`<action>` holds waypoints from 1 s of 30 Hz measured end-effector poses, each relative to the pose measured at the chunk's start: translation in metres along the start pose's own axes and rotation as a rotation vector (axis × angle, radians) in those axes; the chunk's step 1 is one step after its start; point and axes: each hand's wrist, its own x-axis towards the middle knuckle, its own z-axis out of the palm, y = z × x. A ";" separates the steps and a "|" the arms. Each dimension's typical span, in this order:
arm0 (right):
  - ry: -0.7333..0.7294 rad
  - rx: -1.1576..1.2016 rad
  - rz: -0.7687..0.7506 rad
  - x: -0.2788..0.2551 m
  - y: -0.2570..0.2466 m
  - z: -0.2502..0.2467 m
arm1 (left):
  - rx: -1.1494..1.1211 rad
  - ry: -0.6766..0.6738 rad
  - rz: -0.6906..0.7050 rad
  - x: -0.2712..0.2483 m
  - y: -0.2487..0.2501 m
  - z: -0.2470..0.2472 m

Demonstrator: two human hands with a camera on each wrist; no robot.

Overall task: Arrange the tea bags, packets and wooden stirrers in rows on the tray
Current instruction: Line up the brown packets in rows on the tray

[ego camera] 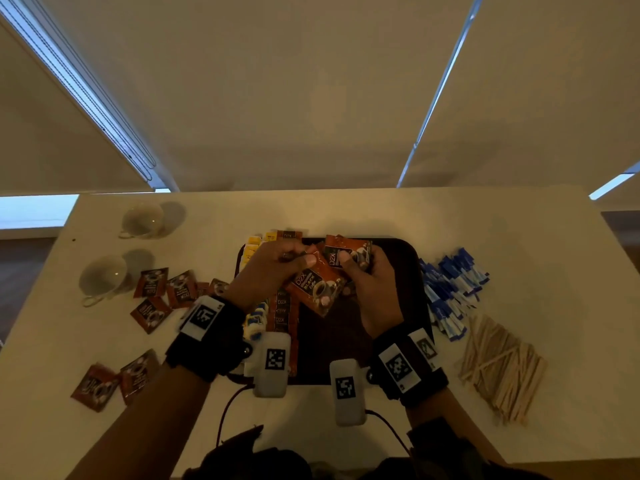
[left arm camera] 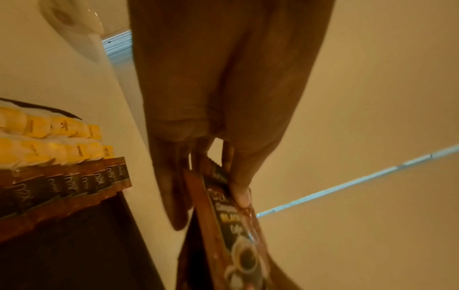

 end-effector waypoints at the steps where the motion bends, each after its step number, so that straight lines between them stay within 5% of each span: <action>1: -0.004 -0.014 -0.001 -0.001 0.003 0.001 | 0.032 0.017 0.026 0.002 -0.003 0.003; 11: -0.145 -0.180 0.019 -0.007 0.018 -0.017 | 0.120 0.166 0.057 0.017 -0.025 0.027; 19: -0.001 -0.117 0.087 0.007 0.032 -0.037 | -0.111 -0.040 -0.093 0.026 -0.030 0.019; 24: 0.115 -0.103 0.144 0.018 0.048 -0.053 | 0.003 0.188 -0.106 0.059 -0.049 -0.001; 30: 0.106 -0.086 0.218 0.020 0.059 -0.070 | 0.506 0.006 -0.017 0.149 -0.069 -0.028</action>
